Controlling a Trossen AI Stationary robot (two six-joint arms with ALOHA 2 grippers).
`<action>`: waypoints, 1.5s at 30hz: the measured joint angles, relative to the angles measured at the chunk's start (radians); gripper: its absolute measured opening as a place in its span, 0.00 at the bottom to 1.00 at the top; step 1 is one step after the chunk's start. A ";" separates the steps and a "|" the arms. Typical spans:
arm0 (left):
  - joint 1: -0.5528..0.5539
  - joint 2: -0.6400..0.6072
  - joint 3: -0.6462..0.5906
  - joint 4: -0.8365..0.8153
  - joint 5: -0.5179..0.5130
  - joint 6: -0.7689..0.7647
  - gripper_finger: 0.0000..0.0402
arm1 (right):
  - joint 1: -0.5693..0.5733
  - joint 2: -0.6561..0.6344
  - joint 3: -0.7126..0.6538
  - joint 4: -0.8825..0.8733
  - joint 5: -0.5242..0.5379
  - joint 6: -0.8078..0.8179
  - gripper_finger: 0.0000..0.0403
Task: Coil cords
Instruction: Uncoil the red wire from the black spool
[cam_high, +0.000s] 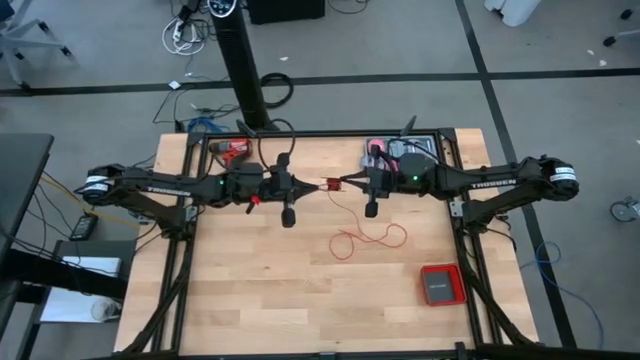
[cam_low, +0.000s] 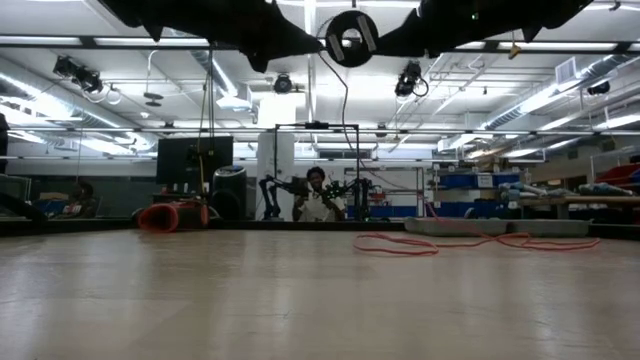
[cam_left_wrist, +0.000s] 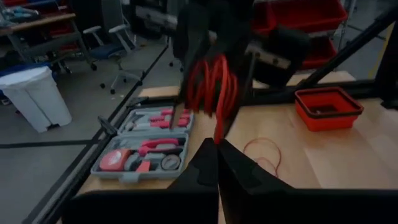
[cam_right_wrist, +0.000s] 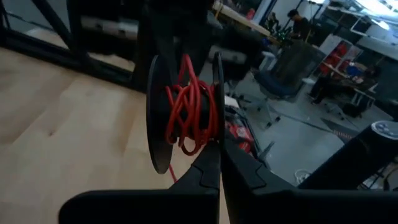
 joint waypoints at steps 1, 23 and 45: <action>0.000 -0.012 0.000 -0.003 0.000 0.002 0.00 | 0.000 -0.001 0.000 -0.011 0.000 0.000 0.00; 0.000 -0.021 0.000 0.060 -0.012 -0.028 0.00 | -0.039 0.107 0.000 0.142 0.195 0.005 0.00; 0.000 0.143 0.001 -0.008 -0.129 -0.078 0.00 | -0.045 0.214 0.098 0.213 0.234 -0.007 0.00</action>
